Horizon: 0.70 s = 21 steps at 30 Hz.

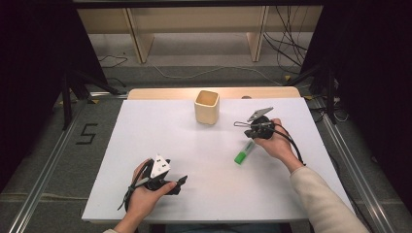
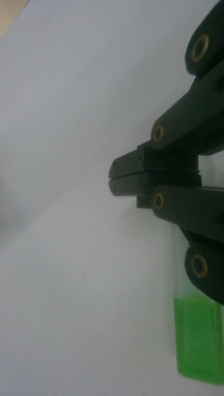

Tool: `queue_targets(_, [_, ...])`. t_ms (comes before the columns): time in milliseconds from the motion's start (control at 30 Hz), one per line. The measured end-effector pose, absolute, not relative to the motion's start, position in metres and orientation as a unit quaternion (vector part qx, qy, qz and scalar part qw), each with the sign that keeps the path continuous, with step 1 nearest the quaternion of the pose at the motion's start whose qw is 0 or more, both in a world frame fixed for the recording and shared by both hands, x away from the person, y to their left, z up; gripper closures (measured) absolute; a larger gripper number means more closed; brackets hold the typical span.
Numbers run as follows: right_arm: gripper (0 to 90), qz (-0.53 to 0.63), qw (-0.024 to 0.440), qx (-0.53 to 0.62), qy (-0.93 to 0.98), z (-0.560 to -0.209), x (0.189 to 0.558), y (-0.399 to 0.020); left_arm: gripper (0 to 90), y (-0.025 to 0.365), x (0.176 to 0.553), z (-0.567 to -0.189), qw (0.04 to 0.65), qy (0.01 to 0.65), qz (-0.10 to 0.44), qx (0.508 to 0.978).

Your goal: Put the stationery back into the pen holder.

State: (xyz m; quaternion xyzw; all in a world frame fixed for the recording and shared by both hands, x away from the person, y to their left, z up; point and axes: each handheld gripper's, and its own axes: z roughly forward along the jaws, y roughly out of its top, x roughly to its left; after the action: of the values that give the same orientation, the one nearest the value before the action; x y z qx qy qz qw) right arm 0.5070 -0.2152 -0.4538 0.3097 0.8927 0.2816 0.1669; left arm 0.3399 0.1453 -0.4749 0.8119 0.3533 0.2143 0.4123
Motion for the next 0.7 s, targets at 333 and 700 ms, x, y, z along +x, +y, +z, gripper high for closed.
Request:
queue_targets(333, [90.0, 0.250, 0.157, 0.321, 0.900, -0.466, 0.517, -0.211, 17.2, 0.145, 0.341, -0.476, 0.412, 0.354, 0.212, 0.812])
queue_targets(700, [90.0, 0.236, 0.154, 0.324, 0.903, -0.470, 0.520, -0.212, 17.3, 0.145, 0.340, -0.476, 0.413, 0.353, 0.211, 0.813])
